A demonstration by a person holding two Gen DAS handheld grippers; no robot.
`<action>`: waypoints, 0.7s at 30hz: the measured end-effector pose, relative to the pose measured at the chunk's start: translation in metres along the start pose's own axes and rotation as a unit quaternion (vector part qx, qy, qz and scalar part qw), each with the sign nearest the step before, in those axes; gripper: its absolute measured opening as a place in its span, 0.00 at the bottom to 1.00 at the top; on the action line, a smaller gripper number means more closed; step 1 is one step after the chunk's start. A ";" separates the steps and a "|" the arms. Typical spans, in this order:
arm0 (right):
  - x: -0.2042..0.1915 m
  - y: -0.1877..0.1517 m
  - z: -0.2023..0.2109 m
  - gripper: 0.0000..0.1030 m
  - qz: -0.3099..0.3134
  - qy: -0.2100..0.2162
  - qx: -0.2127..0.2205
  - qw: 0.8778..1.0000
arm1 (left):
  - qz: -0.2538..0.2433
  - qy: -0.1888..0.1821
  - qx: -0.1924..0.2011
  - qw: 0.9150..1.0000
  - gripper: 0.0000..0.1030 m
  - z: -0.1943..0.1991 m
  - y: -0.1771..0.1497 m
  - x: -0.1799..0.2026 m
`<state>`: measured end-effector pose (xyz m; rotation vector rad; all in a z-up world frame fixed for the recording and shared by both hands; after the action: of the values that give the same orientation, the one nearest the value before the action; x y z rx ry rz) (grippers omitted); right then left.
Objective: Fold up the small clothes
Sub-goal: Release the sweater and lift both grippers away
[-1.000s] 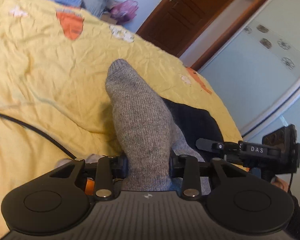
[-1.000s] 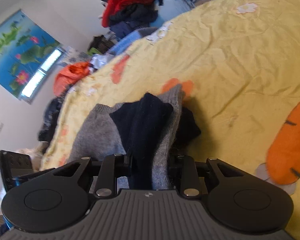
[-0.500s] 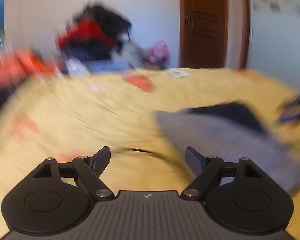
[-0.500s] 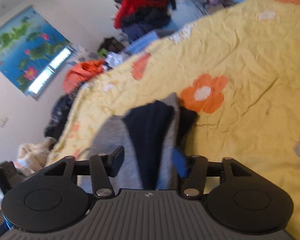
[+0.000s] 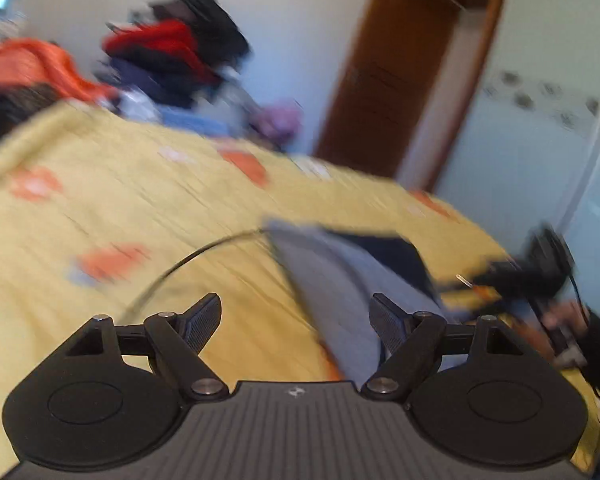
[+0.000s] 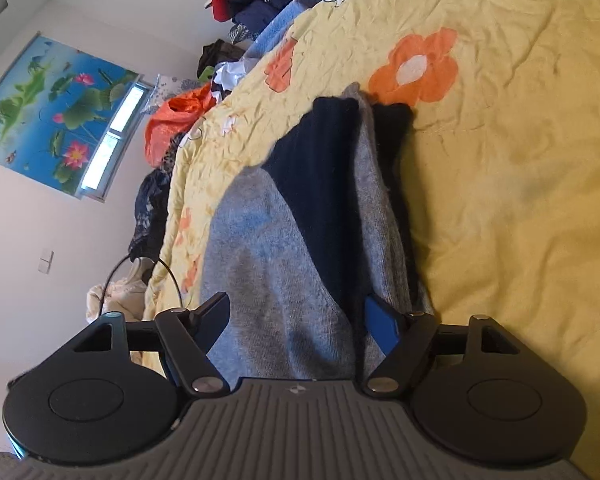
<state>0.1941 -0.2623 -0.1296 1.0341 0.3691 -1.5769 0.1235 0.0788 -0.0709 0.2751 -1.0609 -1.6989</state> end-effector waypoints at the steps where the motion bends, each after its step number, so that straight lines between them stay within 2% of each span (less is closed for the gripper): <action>1: -0.003 0.000 -0.004 0.35 0.024 -0.023 -0.002 0.999 | -0.013 0.005 -0.016 1.000 0.79 -0.017 -0.010 0.012; 2: -0.005 -0.001 -0.006 0.14 0.051 -0.059 -0.005 0.997 | -0.025 0.014 -0.029 0.999 0.79 -0.033 -0.017 0.020; 6: -0.005 0.009 0.020 0.13 0.096 -0.095 0.028 0.990 | -0.015 0.036 -0.045 0.998 0.79 -0.059 -0.027 0.016; 8: 0.012 0.014 0.022 0.13 0.080 -0.098 0.029 0.992 | -0.006 0.018 -0.053 0.998 0.79 -0.062 -0.034 0.017; 10: 0.019 0.010 0.018 0.13 0.066 -0.074 0.025 0.995 | 0.006 -0.011 -0.054 0.998 0.79 -0.059 -0.044 0.023; 12: 0.016 0.003 0.020 0.22 0.044 -0.058 0.022 0.997 | 0.011 -0.020 -0.056 0.998 0.79 -0.057 -0.047 0.030; 14: 0.009 -0.006 0.035 0.48 0.031 -0.039 0.030 0.998 | 0.018 -0.026 -0.060 0.998 0.79 -0.049 -0.051 0.035; 15: 0.003 -0.011 0.044 0.54 0.037 -0.035 0.042 0.998 | 0.021 -0.031 -0.056 0.998 0.79 -0.044 -0.051 0.036; 16: -0.002 -0.018 0.054 0.64 0.051 -0.041 0.049 0.997 | 0.021 -0.035 -0.049 0.998 0.79 -0.038 -0.051 0.037; 17: -0.006 -0.026 0.060 0.67 0.066 -0.053 0.049 0.995 | 0.017 -0.037 -0.036 0.999 0.79 -0.028 -0.050 0.039; 19: -0.013 -0.041 0.069 0.67 0.085 -0.057 0.036 0.994 | -0.013 -0.032 -0.013 0.999 0.79 -0.011 -0.043 0.039; 20: -0.017 -0.047 0.071 0.67 0.092 -0.051 0.030 0.994 | -0.040 -0.009 -0.002 0.999 0.79 -0.004 -0.038 0.035; 21: -0.021 -0.053 0.073 0.67 0.098 -0.046 0.027 0.994 | -0.074 0.032 0.014 0.997 0.79 0.003 -0.031 0.027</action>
<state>0.1148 -0.2856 -0.0880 1.0028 0.1575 -1.4571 0.0903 0.0580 -0.0841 0.4333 -1.0377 -1.7964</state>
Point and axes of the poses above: each gripper's, at about its wrist camera, not at the fingertips, and z roughly against the way its jaws point, x to its right, y to its top, the point moved 6 cm from there along -z, roughly the way its jaws point, and after that the axes turned 6 degrees about -x, right-handed, at the moved point
